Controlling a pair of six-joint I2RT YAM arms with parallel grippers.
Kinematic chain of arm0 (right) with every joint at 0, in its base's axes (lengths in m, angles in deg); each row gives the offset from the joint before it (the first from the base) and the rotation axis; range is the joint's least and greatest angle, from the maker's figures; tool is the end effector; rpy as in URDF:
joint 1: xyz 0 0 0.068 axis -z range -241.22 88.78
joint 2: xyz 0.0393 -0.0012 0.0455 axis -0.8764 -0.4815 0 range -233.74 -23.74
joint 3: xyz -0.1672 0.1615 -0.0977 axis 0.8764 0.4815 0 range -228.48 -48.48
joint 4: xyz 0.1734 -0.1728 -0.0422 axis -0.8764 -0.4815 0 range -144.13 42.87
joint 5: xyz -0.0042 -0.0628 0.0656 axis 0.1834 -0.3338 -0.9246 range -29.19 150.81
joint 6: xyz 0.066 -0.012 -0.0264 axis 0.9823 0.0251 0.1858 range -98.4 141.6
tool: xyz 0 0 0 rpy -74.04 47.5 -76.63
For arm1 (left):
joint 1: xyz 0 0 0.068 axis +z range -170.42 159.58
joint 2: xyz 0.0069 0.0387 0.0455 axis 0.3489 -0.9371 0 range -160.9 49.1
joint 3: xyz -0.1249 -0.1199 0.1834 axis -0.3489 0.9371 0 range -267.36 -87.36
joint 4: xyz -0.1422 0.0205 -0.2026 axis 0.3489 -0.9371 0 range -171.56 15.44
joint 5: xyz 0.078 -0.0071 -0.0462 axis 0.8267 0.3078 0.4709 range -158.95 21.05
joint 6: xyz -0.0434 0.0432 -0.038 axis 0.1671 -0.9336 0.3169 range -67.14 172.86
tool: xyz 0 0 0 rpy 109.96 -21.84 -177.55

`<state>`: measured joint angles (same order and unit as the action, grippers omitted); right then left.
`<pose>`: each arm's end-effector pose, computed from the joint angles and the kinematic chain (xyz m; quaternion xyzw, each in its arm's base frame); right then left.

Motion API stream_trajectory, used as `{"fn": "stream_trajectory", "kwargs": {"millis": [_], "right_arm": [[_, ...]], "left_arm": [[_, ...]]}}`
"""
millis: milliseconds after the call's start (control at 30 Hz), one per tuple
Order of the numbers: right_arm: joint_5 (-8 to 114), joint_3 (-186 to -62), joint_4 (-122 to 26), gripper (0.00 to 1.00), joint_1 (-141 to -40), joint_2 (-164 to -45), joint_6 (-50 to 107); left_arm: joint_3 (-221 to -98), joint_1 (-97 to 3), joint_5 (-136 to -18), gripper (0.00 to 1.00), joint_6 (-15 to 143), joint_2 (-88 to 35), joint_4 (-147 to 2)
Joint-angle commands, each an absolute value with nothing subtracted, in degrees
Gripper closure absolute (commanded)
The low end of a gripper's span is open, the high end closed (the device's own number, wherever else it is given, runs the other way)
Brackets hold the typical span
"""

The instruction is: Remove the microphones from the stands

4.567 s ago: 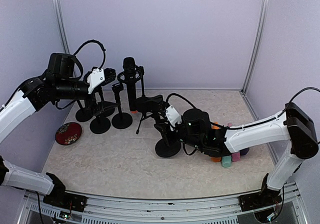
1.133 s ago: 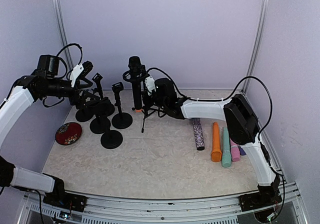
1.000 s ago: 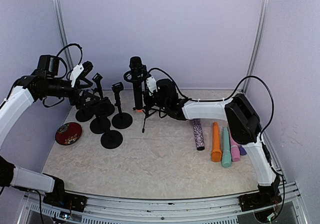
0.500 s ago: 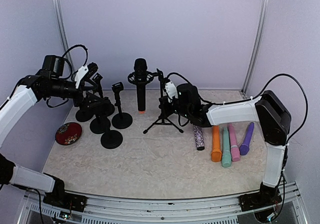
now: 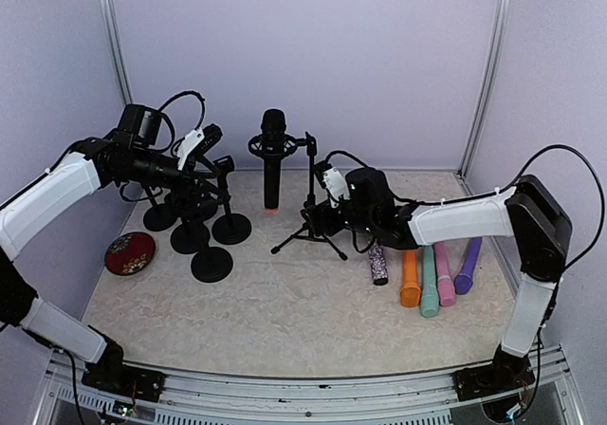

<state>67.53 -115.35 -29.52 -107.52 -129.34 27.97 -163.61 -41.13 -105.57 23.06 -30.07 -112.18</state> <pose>0.3002 0.3040 0.2014 -0.2500 0.7851 0.2071 0.5274 0.2687 -0.1396 0.3208 0.4868 0.7238 -0.2530 0.4185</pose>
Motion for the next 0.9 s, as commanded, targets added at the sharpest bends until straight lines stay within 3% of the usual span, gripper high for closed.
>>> {"fn": "stream_trajectory", "kwargs": {"millis": [0, 233, 567, 867], "right_arm": [[68.86, -111.99, -31.63, 0.14, -107.65, -117.87, 29.67], [65.87, -117.83, -36.18, 0.13, -107.78, -108.08, 31.45], [55.58, -154.50, -55.18, 0.13, -109.00, -129.90, 30.36], [53.00, -163.06, -57.31, 0.22, -109.44, -136.90, 30.48]], "left_arm": [[-167.33, -41.43, -105.64, 0.12, 24.68, -31.14, -108.80], [-168.93, -41.63, -103.92, 0.17, 23.08, -31.97, -106.96], [-169.02, -44.39, -98.46, 0.20, 20.28, -32.07, -107.24], [-168.64, -44.86, -97.14, 0.21, 18.59, -31.75, -107.86]]}}
